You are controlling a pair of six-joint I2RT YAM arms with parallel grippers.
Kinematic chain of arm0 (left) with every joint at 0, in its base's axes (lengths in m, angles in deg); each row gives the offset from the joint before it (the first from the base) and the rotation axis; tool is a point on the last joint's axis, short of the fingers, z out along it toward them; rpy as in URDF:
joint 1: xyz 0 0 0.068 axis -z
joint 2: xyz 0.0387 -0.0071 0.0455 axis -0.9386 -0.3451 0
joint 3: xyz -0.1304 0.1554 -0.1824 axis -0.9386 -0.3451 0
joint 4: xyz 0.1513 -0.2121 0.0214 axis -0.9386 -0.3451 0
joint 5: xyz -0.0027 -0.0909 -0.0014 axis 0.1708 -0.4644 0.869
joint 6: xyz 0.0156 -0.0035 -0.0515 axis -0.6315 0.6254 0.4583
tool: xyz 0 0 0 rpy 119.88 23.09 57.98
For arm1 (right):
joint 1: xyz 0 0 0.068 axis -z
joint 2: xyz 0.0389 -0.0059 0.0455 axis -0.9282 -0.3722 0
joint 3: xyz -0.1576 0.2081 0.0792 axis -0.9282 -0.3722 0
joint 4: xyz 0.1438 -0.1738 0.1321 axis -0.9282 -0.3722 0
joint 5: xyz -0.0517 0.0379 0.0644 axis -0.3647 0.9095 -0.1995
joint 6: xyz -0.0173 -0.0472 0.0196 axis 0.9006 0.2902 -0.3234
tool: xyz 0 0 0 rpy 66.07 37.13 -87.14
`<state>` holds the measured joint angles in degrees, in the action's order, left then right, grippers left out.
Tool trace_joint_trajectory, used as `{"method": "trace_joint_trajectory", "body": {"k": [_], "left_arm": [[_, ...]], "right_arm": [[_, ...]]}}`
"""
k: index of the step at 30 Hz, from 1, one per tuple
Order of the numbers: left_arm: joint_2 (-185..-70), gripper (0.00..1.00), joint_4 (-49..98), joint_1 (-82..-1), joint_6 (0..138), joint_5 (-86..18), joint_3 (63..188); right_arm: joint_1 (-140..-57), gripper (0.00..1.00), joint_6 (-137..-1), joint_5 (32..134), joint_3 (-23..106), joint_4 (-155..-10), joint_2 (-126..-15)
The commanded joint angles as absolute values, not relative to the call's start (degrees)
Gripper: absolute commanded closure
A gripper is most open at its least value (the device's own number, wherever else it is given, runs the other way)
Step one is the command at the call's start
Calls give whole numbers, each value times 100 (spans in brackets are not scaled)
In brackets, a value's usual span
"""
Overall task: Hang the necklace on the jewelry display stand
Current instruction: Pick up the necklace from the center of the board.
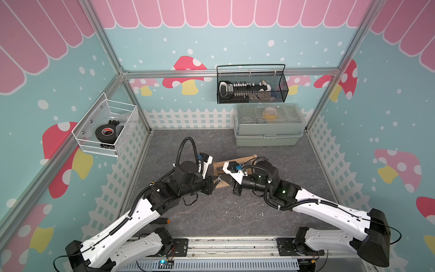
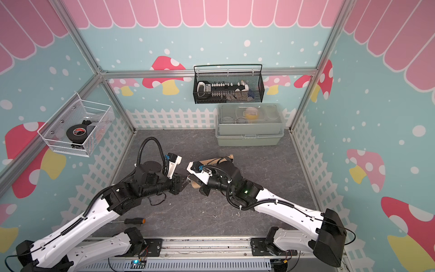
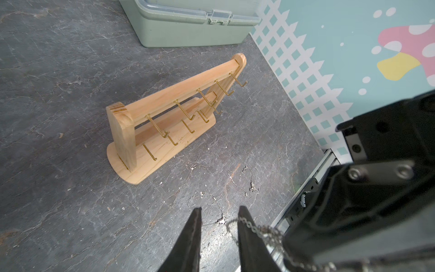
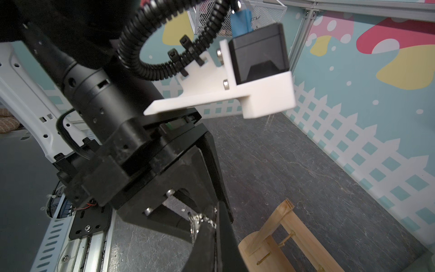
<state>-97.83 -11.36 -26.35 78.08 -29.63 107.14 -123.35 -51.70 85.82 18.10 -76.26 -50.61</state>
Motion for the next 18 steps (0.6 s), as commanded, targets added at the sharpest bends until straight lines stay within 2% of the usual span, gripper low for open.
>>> {"method": "trace_joint_trajectory", "body": {"k": [1,8,18], "left_arm": [[-9656,73,-965,-2579,7803,-2957,10648],[-9572,77,-847,-2569,7817,-2969,10560],[-9590,89,-792,-2569,7833,-2974,10525]], "right_arm": [[-12316,100,-5189,8666,1966,-7434,-5125],[-12300,100,-5206,8619,1965,-7419,-5180],[-12292,100,-5242,8632,1957,-7383,-5173]]}}
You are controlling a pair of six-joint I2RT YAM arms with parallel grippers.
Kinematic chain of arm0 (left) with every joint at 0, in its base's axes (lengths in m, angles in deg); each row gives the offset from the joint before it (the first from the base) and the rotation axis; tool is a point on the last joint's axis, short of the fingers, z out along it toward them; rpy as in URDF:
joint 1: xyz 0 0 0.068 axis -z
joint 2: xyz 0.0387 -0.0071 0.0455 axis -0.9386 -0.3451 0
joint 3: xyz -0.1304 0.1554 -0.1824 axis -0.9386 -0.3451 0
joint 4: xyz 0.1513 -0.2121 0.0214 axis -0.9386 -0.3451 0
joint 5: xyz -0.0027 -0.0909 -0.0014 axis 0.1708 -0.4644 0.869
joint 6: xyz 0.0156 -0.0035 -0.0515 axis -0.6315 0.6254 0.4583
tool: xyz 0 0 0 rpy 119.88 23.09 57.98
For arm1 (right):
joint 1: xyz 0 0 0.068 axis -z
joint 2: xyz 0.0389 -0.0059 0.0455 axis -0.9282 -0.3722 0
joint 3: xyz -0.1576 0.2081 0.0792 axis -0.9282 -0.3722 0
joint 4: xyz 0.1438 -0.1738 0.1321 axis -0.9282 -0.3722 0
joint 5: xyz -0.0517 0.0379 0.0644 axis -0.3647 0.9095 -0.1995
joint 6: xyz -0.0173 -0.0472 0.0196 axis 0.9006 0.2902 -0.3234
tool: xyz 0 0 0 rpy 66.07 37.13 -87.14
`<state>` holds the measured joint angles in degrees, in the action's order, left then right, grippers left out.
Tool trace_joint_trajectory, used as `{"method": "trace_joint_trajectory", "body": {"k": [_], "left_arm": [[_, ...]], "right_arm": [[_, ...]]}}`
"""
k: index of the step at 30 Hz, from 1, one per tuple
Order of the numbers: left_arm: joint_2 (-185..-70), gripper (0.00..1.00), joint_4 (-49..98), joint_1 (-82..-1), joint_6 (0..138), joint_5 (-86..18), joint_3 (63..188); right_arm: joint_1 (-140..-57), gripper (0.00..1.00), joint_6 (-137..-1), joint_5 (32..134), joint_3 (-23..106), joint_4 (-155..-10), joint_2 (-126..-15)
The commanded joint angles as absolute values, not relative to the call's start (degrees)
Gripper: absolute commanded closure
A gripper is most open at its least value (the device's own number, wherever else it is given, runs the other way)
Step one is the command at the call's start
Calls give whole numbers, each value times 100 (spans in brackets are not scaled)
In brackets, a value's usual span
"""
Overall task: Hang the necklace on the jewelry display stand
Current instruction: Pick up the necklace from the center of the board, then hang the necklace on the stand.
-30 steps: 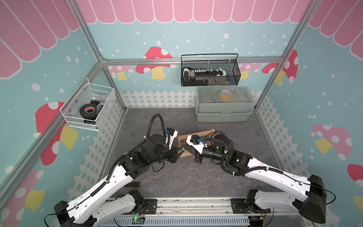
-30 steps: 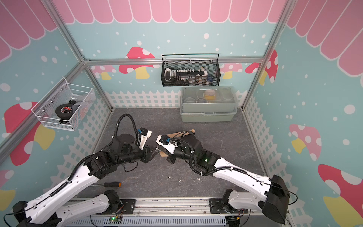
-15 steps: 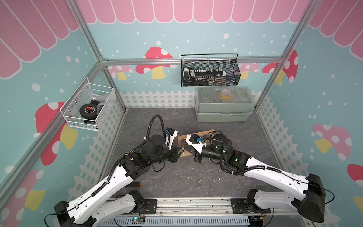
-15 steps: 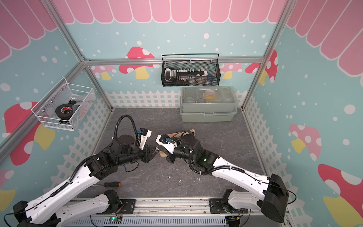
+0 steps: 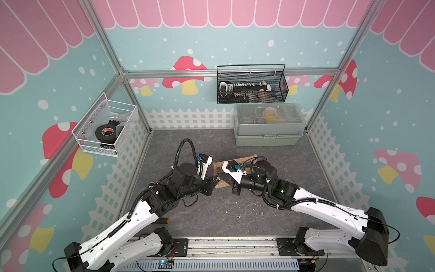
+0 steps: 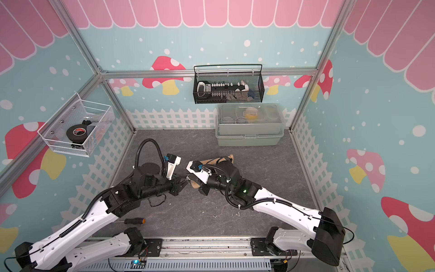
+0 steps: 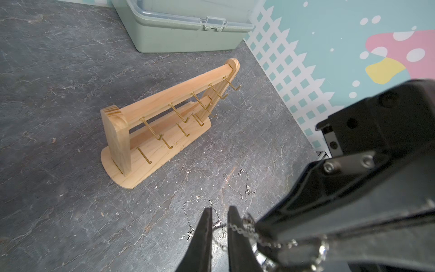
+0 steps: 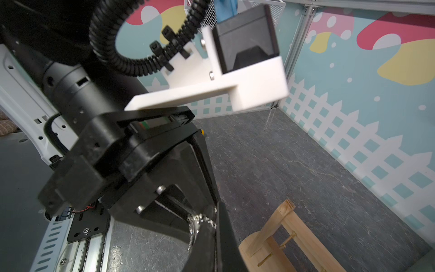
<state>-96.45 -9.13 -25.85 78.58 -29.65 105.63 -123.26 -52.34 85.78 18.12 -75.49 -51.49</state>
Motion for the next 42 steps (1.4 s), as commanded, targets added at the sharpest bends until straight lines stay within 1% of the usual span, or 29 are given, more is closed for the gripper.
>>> {"method": "trace_joint_trajectory", "body": {"k": [1,3,6,15,25,34,42], "left_arm": [[-9590,89,-790,-2569,7825,-2970,10524],[-9590,91,-797,-2567,7825,-2943,10515],[-9572,96,-815,-2569,7834,-2889,10506],[-9555,100,-886,-2569,7821,-2710,10514],[-9608,100,-982,-2566,7787,-2214,10630],[-10085,100,-861,-2508,7676,-2071,10839],[-10455,100,-760,-2508,7656,-1867,10885]], "right_arm": [[-12293,100,-5242,8620,1956,-7390,-5177],[-12285,100,-5233,8581,1953,-7399,-5171],[-12271,100,-5207,8518,1938,-7453,-5149],[-12236,97,-5101,8298,1904,-7702,-5187],[-12201,94,-4953,8163,1842,-7892,-5240],[-12183,94,-4725,7900,1733,-7911,-5418],[-11988,94,-4596,7780,1568,-7894,-5530]]}}
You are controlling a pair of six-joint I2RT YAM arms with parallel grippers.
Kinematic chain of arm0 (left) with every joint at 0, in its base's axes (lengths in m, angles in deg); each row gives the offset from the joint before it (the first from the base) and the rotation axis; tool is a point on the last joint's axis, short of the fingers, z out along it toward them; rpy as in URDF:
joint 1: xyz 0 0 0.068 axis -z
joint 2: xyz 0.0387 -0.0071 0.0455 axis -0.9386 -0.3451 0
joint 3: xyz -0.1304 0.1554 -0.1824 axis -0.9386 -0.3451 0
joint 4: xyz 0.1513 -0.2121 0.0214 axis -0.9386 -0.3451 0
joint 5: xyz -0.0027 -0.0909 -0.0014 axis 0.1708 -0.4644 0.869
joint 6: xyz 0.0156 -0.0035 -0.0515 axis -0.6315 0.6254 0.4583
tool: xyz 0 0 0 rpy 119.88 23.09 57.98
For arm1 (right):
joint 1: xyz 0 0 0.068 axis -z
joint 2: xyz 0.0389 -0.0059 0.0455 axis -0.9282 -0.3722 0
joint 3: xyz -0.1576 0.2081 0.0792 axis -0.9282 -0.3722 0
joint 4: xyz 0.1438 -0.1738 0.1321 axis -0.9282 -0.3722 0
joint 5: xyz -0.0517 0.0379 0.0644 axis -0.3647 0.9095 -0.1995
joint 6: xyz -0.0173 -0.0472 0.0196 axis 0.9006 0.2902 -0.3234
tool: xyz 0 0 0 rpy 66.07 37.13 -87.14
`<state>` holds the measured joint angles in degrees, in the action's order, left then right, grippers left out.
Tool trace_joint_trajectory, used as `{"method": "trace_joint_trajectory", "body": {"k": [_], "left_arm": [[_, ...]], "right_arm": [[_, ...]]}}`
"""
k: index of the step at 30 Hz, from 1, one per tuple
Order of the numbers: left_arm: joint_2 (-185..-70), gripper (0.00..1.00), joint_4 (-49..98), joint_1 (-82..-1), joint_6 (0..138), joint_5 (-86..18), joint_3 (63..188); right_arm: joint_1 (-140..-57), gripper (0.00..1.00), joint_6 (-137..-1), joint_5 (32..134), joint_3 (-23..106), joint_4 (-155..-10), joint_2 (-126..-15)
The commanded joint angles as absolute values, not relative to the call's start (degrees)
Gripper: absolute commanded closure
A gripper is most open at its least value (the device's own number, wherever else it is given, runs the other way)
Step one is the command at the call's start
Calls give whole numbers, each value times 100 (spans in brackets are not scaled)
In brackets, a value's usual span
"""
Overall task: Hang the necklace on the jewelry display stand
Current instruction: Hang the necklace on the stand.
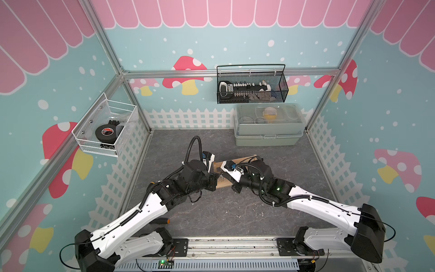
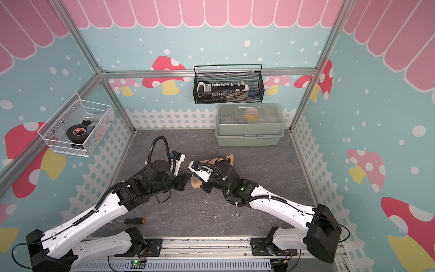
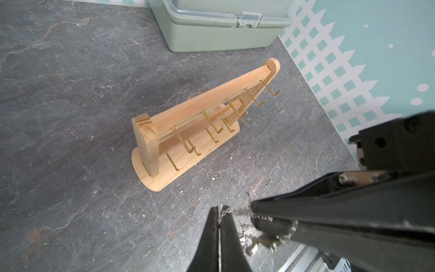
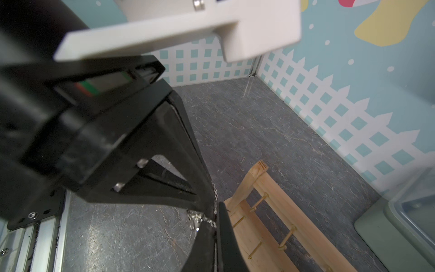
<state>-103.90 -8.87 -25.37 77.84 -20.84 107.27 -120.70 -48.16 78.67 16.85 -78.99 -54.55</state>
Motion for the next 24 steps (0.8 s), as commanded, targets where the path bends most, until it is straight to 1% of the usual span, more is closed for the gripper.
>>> {"method": "trace_joint_trajectory", "body": {"k": [1,10,24], "left_arm": [[-10497,100,-730,-2508,7661,-1840,10887],[-11033,100,-449,-2567,7619,-1695,10966],[-11411,100,-169,-3006,7621,-1936,10993]], "right_arm": [[-11962,94,-4578,7769,1546,-7878,-5567],[-11760,94,-4407,7793,1561,-7740,-5931],[-11422,94,-4424,7863,1620,-7356,-6361]]}}
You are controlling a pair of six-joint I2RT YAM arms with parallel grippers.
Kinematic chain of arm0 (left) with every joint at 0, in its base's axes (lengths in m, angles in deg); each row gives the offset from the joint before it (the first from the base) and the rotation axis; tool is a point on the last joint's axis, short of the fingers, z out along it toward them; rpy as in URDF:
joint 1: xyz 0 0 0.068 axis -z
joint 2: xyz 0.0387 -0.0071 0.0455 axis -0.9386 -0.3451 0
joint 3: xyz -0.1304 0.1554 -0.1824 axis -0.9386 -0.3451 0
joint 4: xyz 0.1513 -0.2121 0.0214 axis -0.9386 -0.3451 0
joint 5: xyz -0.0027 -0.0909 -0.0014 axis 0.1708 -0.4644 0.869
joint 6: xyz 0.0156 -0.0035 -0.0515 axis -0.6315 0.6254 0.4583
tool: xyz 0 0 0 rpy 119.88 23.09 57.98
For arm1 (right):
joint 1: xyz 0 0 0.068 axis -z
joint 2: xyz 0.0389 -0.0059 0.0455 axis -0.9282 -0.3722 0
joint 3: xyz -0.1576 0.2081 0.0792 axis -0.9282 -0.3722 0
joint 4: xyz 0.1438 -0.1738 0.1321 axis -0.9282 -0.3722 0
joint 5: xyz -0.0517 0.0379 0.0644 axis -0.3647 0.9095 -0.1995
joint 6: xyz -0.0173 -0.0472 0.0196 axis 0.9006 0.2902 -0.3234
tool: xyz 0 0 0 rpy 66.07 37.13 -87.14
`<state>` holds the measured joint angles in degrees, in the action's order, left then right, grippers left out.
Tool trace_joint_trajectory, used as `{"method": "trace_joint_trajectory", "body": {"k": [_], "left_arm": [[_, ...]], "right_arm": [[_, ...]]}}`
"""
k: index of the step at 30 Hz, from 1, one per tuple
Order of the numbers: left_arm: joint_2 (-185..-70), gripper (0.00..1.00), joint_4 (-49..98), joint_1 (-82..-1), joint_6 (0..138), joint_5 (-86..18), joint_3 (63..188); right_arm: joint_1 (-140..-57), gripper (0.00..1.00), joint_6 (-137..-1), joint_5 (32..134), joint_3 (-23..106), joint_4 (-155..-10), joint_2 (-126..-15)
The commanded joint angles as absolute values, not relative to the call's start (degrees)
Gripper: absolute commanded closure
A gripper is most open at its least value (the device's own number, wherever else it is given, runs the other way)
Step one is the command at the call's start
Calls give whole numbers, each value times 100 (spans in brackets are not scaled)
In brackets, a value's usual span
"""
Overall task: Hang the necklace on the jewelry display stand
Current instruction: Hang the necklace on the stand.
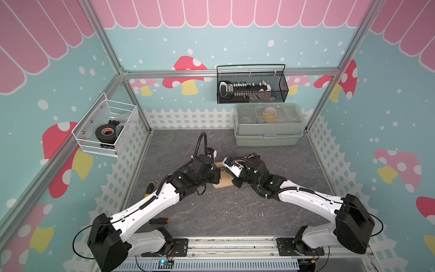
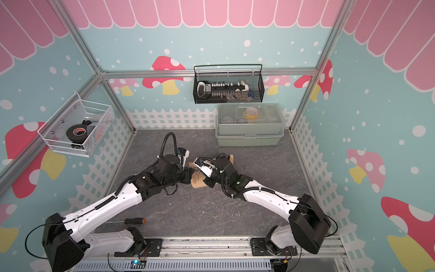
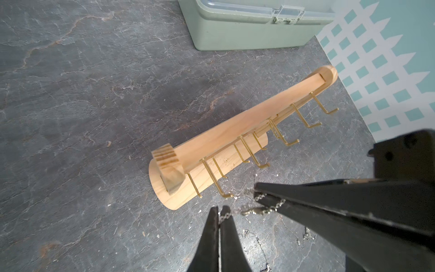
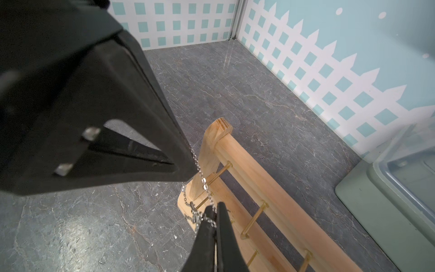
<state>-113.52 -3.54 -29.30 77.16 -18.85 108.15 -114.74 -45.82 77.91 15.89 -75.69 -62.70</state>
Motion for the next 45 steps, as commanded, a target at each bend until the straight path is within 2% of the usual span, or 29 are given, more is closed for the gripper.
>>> {"method": "trace_joint_trajectory", "body": {"k": [1,21,31,45], "left_arm": [[-11438,100,-166,-3024,7616,-1966,11013],[-11649,100,-166,-3131,7658,-1977,10885],[-11703,100,-147,-3136,7693,-2004,10801],[-11630,100,-174,-3158,7751,-1935,10652]], "right_arm": [[-11410,94,-4420,7871,1643,-7348,-6383],[-11340,94,-4494,8031,1703,-7173,-6712],[-11341,88,-4538,8083,1699,-7208,-6753],[-11307,88,-4532,8055,1727,-7443,-6398]]}}
